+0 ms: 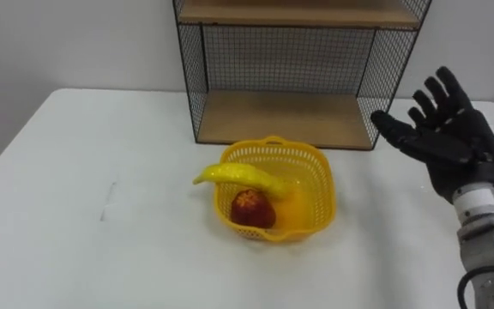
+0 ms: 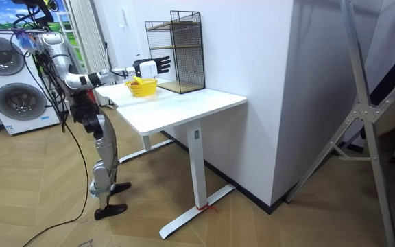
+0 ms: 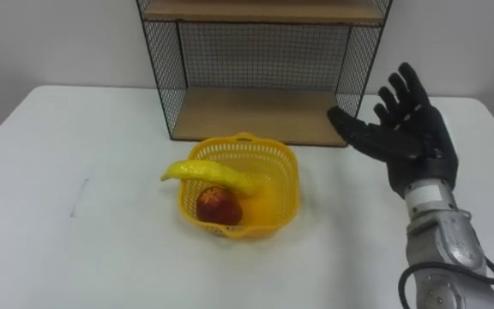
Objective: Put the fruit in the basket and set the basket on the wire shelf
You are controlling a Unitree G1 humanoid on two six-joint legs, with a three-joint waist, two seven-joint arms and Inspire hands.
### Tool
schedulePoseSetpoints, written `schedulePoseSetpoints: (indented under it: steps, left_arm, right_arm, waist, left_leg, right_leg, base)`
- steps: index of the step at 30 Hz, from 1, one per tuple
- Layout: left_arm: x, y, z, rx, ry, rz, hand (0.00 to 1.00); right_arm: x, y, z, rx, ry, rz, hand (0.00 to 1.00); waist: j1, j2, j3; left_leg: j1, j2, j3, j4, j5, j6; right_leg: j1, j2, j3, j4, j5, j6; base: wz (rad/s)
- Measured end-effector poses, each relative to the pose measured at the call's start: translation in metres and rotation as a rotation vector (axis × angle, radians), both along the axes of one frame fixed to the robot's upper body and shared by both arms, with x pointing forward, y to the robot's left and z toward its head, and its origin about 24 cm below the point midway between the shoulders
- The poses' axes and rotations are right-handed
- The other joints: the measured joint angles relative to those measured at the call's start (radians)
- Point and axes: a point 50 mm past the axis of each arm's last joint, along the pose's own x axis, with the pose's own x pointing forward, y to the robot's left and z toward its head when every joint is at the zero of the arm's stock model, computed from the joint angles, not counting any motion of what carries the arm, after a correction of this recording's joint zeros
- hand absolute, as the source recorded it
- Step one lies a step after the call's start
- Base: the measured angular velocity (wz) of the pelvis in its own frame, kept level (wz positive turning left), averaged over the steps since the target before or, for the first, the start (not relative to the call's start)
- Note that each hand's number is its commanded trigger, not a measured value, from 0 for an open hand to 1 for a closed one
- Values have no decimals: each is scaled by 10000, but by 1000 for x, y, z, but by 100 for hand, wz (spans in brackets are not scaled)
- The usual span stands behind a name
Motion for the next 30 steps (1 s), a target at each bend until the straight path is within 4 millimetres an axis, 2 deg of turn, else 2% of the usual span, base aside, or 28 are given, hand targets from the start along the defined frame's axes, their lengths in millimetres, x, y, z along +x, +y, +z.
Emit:
schedulePoseSetpoints:
  steps: [2, 5, 8, 9, 13, 21, 22, 25, 30]
  left_arm:
    - [8, 8, 8, 653, -324, 291, 0]
    - [31, 23, 26, 1843, -1101, 521, 0]
    - [48, 36, 48, 3175, -1852, 883, 0]
    - [56, 41, 58, 3721, -2183, 1109, 0]
    - [81, 50, 97, 5574, -3463, 1437, 0]
    - [113, 50, 163, 8435, -5505, 847, 0]
    - [119, 48, 172, 8686, -5978, 765, 0]
    - [127, 44, 190, 9158, -6947, 556, 0]
    - [136, 38, 203, 9291, -7811, -72, 0]
  right_arm:
    - [-1, 0, 1, -36, -27, -98, 0]
    - [-8, -9, 0, -74, 80, -552, 0]
    - [-13, -14, 1, -224, 158, -1050, 0]
    - [-16, -17, -1, -383, 273, -1266, 0]
    - [-31, -21, -12, -502, 837, -1536, 0]
    - [-39, -28, -16, -762, 1099, -2028, 0]
    - [-39, -27, -16, -759, 1078, -1970, 0]
    - [-39, -25, -16, -733, 1007, -1733, 0]
    - [-39, -18, -20, -394, 795, -1430, 0]
  waist:
    - [-42, 65, -1]
    - [21, 123, -2]
    - [87, 259, -3]
    - [179, 294, -25]
    - [342, 285, -8]
    - [413, 184, 10]
    - [409, 182, 31]
    - [385, 170, 45]
    - [210, 77, 60]
  left_leg:
    - [6, -5, 0, -97, 20, -16]
    - [15, 3, -31, -140, 25, -32]
    - [113, 28, 67, -218, 27, -37]
    - [140, 29, 79, -248, 29, -40]
    - [145, 26, 41, -260, 28, -40]
    - [37, 9, -61, -198, 26, -39]
    - [10, 11, -88, -140, 25, -40]
    - [-35, -2, -94, -96, 27, -37]
    - [-133, 12, -73, -8, 32, -30]
  right_leg:
    - [-1, -6, -3, 0, 8, -4]
    - [-6, 4, -55, 1, 15, -11]
    - [-26, -6, -19, 1, 21, -16]
    - [-29, -14, -31, 6, 26, -18]
    - [-73, -23, -102, 108, 25, -17]
    - [-76, -19, -294, 127, 25, -16]
    - [-89, -12, -314, 125, 25, -17]
    - [-92, -16, -316, 136, 23, -17]
    - [-174, -1, -308, 106, 21, -19]
  base:
    - [-3]
    - [3]
    - [-9]
    - [-8]
    - [0]
    - [3]
    - [5]
    - [1]
    - [1]
